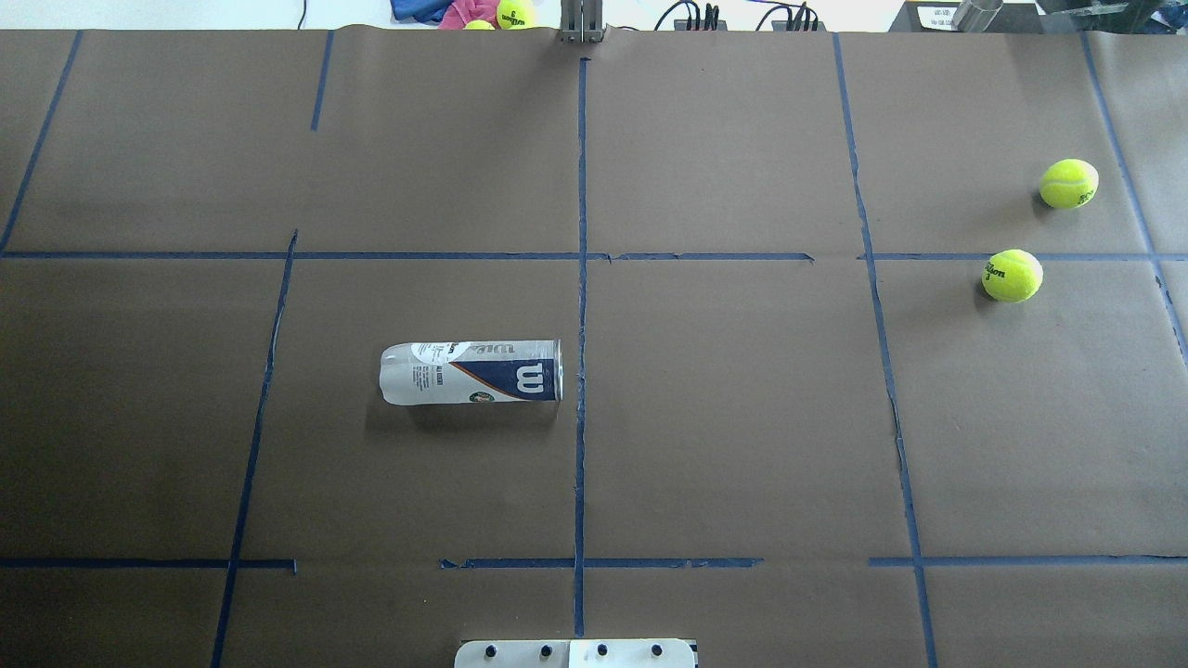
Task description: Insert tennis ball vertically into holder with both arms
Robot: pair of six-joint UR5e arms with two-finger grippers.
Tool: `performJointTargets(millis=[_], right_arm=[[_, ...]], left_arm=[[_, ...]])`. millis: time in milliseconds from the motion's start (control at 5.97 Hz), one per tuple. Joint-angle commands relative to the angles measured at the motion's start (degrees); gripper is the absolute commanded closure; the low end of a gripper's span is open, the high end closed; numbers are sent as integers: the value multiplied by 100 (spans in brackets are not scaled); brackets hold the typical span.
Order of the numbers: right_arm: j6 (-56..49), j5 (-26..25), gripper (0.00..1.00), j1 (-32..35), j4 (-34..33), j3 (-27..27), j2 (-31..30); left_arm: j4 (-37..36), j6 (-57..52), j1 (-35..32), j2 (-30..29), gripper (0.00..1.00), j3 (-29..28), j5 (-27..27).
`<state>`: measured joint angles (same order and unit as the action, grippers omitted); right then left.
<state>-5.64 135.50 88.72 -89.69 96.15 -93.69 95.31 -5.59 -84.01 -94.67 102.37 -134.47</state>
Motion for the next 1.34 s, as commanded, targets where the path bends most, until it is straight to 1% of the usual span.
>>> performJointTargets(millis=[0,168,335,670,838,1006,1173], right_arm=[[2,2,0,-3,4,9,0],[2,2,0,-3,4,0,0],[2,2,0,-3,-4,0,0],[2,37,0,-3,4,9,-9],[2,46,0,-12,4,0,-9],[2,46,0,-3,4,9,-9],[2,125,0,-3,4,9,-9]], left_arm=[[1246,-30,513,-207,0,107,-167],[1514,31,926,-496,0,212,-167],[1499,40,1444,-847,0,283,-97],[1481,40,2375,-1892,0,284,8],[1464,84,3016,-2245,0,293,609],[1455,154,3709,-2344,0,301,1398],[1072,154,4160,-2493,0,310,1885]])
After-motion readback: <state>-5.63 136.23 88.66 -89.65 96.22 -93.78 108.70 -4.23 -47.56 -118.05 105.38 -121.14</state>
